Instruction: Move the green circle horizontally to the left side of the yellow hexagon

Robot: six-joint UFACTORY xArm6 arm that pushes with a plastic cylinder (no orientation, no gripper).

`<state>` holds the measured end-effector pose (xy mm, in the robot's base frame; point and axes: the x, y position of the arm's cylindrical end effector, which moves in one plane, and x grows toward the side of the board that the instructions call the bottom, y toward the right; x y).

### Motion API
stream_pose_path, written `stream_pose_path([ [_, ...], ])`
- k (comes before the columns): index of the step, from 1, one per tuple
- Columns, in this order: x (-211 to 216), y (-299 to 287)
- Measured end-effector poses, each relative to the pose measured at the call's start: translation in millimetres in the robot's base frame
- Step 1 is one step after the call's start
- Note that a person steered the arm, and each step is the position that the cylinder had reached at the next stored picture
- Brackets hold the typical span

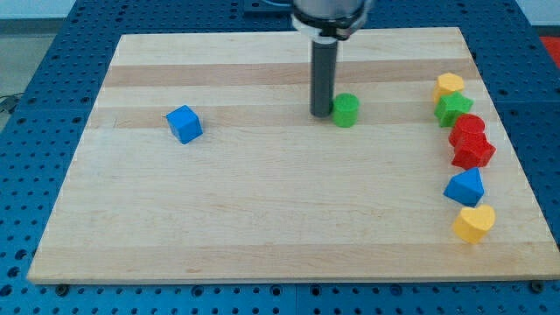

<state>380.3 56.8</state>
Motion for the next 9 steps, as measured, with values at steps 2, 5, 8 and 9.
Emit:
stream_pose_path([
  [2,19,-16],
  [5,-18,52],
  [8,22,35],
  [9,71,51],
])
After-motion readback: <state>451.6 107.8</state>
